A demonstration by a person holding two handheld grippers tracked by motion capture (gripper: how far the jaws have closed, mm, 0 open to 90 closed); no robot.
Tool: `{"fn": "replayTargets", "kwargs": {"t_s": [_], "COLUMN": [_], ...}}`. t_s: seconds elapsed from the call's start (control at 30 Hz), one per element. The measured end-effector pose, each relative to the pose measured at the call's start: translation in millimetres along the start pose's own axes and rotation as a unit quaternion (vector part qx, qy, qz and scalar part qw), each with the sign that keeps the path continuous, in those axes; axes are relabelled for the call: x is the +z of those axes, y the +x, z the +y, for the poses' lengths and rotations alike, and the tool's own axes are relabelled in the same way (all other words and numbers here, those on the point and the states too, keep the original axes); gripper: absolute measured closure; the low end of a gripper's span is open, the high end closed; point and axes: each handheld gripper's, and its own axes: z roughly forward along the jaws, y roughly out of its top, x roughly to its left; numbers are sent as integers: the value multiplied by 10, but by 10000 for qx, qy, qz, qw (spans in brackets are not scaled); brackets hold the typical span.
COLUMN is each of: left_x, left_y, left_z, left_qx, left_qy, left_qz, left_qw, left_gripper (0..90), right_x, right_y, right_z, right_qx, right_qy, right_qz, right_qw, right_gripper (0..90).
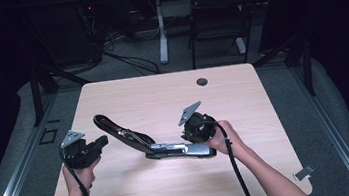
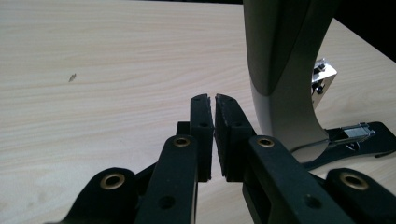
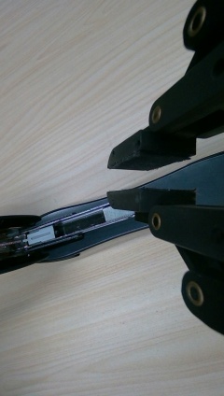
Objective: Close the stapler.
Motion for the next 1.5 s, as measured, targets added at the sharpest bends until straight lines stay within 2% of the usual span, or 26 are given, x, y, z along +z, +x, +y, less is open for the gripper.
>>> {"fn": "replayTargets", "kwargs": {"t_s": [0.13,0.27,0.47,0.57,0.77,0.97,1.13,1.33,1.5], "left_x": [8,32,64,56,37,41,80,113,115], "left_y": [-20,-63,-117,-115,-143,-159,-234,-276,-353], "left_z": [28,63,73,73,80,74,92,113,118], "left_qx": [56,152,244,207,276,276,346,406,481], "left_qy": [-161,-291,-334,-363,-461,-532,-692,-710,-777], "left_qz": [15,49,35,-1,-43,-35,-11,-27,-17], "left_qw": [9999,9994,9991,9991,9985,9982,9970,9966,9958], "left_gripper": [867,871,883,893,898,898,898,898,898], "right_x": [-19,-47,-72,-60,-35,-18,7,1,11], "right_y": [-3,3,13,22,33,40,52,57,40], "right_z": [-7,-3,35,63,85,102,130,136,146], "right_qx": [-51,31,87,122,107,213,227,241,365], "right_qy": [5,-141,-262,-328,-333,-397,-388,-398,-494], "right_qz": [-46,-112,-108,-93,-52,-10,-38,-42,-5], "right_qw": [10000,9998,9996,9993,9994,9990,9990,9989,9981], "right_gripper": [827,839,845,845,843,837,842,843,843]}}
